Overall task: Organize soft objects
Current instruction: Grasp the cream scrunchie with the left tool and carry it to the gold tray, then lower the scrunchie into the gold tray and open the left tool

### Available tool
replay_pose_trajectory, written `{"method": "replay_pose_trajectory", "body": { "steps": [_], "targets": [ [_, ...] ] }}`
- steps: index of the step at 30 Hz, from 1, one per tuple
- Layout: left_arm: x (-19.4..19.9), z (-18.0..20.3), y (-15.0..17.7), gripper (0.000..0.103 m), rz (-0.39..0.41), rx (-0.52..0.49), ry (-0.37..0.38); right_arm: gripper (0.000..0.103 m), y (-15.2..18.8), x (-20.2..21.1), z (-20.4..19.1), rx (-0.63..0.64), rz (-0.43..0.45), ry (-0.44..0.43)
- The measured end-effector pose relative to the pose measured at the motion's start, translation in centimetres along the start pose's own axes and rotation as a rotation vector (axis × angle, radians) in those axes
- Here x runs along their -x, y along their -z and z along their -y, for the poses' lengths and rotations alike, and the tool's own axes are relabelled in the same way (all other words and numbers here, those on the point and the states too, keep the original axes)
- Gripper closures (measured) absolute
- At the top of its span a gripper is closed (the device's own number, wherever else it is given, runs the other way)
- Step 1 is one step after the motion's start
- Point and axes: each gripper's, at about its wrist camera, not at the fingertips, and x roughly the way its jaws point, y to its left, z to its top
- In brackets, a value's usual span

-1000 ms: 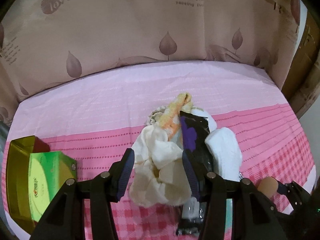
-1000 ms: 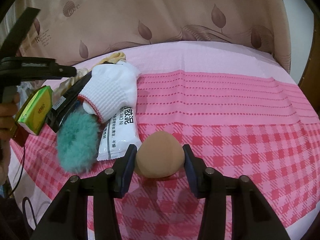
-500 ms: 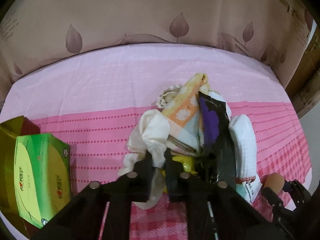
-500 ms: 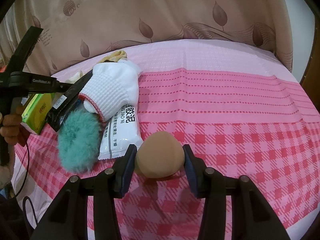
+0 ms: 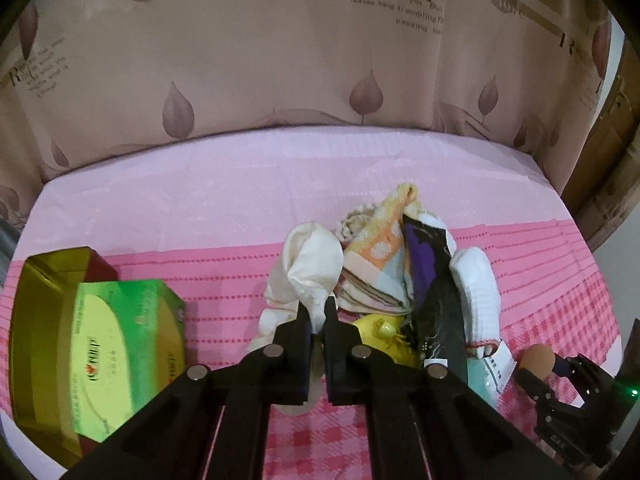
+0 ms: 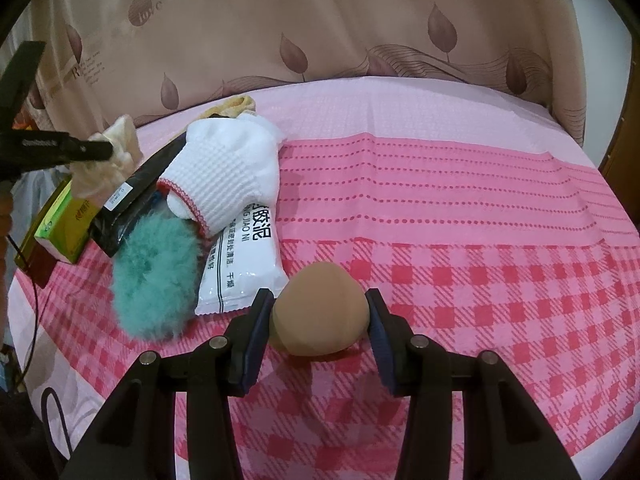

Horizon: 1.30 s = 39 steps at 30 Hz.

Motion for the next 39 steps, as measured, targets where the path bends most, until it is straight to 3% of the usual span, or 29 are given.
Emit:
{"method": "replay_pose_trajectory", "body": {
  "steps": [11,23,31,39],
  "targets": [
    [4.2,-3.6,-0.5,0.099,0.066,0.030,-0.085,0.060,-0.2,0.2,-0.2,0.013,0.008,0.013],
    [7.0,-15.8,0.6,0.099,0.087,0.187,-0.309,0.060,-0.8,0.8,-0.5,0.017,0.029,0.051],
    [6.9,-23.8,3.1,0.099,0.044,0.276,-0.433,0.060,-1.1,1.7,-0.8,0.020,0.043,0.082],
    [4.2,-26.7,5.0,0.099,-0.021,0.316,-0.437,0.060,-1.5,2.8,-1.7,0.033,0.056,0.108]
  ]
}}
